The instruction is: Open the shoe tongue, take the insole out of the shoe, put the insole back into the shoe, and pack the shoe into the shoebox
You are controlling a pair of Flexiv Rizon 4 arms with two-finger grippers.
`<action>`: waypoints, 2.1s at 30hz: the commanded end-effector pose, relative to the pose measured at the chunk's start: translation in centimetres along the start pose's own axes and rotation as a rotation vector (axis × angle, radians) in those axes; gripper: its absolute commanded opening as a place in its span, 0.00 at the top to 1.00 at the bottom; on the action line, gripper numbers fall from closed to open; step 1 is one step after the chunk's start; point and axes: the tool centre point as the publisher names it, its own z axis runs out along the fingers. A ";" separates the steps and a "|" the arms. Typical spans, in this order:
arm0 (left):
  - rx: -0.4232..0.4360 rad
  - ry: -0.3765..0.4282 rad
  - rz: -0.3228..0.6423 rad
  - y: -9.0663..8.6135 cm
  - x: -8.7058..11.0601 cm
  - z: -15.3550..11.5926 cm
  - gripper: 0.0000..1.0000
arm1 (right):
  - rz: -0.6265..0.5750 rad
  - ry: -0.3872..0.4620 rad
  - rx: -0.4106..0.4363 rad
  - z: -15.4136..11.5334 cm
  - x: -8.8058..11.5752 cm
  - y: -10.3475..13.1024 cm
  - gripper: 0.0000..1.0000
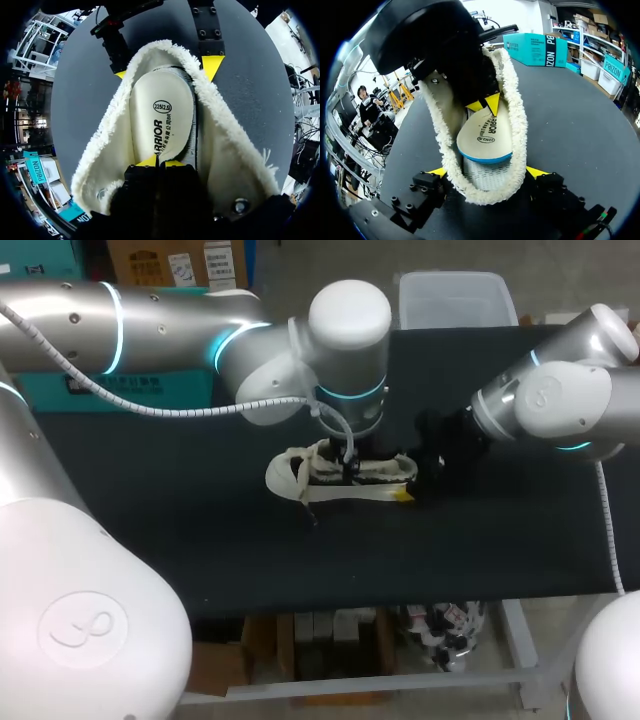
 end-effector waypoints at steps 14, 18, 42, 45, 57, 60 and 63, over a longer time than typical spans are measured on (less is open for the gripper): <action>0.157 0.049 -0.006 -0.6 -1.9 0.3 1.00 | -0.004 0.007 0.000 0.5 0.4 -0.4 1.00; 0.181 0.053 0.000 -1.1 -2.1 -1.0 1.00 | -0.004 0.007 0.000 0.5 0.4 -0.4 1.00; 0.392 0.154 0.112 -2.7 -0.9 -6.2 1.00 | -0.004 0.007 0.000 0.5 0.4 -0.4 1.00; 0.425 0.158 0.128 -2.7 -0.8 -7.2 1.00 | -0.004 0.007 0.000 0.5 0.4 -0.4 1.00; 0.576 0.164 0.185 -2.9 -0.1 -11.6 1.00 | -0.004 0.007 0.000 0.5 0.4 -0.4 1.00; 0.613 0.168 0.197 -2.9 0.2 -12.6 1.00 | -0.003 0.008 0.001 0.4 0.4 -0.4 1.00; 0.658 0.179 0.209 -2.9 0.4 -13.4 1.00 | -0.007 0.015 0.000 0.3 0.5 -0.3 1.00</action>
